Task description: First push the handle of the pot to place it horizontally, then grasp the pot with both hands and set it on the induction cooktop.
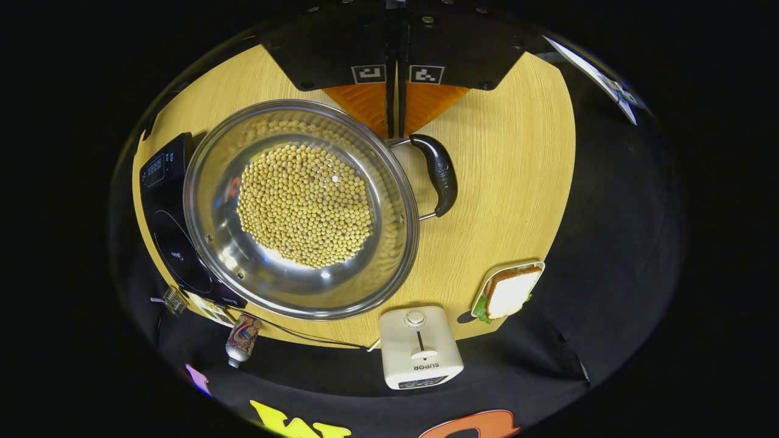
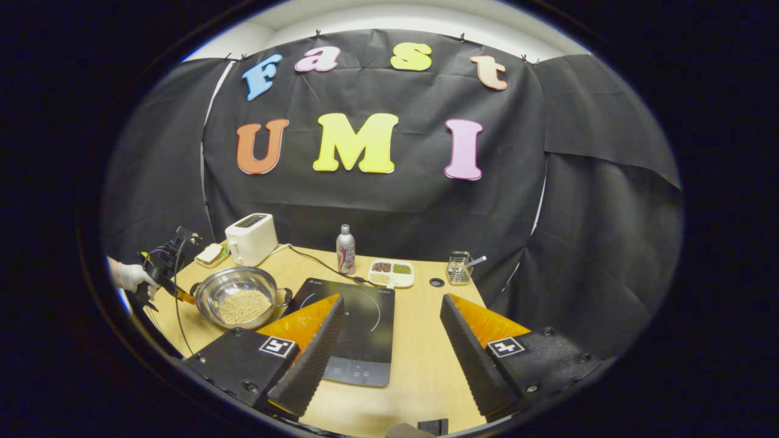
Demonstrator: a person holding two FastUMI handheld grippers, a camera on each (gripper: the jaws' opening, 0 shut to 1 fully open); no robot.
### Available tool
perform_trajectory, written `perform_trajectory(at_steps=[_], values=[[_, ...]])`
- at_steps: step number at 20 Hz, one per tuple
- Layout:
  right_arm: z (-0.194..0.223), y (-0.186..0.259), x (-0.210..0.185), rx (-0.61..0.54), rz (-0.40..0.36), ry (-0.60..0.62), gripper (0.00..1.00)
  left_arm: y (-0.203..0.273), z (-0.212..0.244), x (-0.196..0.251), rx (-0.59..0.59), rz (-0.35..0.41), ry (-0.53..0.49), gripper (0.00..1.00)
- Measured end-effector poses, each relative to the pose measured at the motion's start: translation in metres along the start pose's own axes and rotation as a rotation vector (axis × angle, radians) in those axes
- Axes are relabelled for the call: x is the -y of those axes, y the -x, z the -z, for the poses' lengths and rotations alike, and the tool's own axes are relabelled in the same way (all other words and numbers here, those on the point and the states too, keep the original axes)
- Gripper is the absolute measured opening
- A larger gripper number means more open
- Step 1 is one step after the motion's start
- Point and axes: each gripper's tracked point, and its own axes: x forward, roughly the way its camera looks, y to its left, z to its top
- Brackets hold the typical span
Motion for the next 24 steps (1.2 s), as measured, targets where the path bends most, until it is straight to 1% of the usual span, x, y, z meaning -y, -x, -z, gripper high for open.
perform_trajectory(at_steps=[4, 8, 9, 10, 11, 24], values=[[-0.002, -0.001, -0.002, -0.005, 0.000, 0.000, 1.00, -0.005, -0.006, -0.008, 0.007, -0.017, 0.013, 0.00], [-0.005, -0.001, -0.007, -0.008, -0.004, 0.016, 1.00, -0.010, -0.013, -0.013, 0.009, -0.017, 0.019, 0.00], [-0.005, -0.001, -0.007, -0.009, -0.006, 0.020, 1.00, -0.012, -0.014, -0.014, 0.011, -0.018, 0.017, 0.10], [-0.005, -0.002, -0.008, -0.010, -0.007, 0.024, 1.00, -0.012, -0.016, -0.015, 0.013, -0.017, 0.017, 0.10], [-0.005, -0.002, -0.009, -0.012, -0.009, 0.026, 1.00, -0.013, -0.018, -0.017, 0.012, -0.017, 0.022, 0.00], [-0.003, -0.008, -0.023, -0.036, -0.030, 0.053, 1.00, -0.024, -0.038, -0.030, 0.017, -0.037, 0.016, 0.00]])
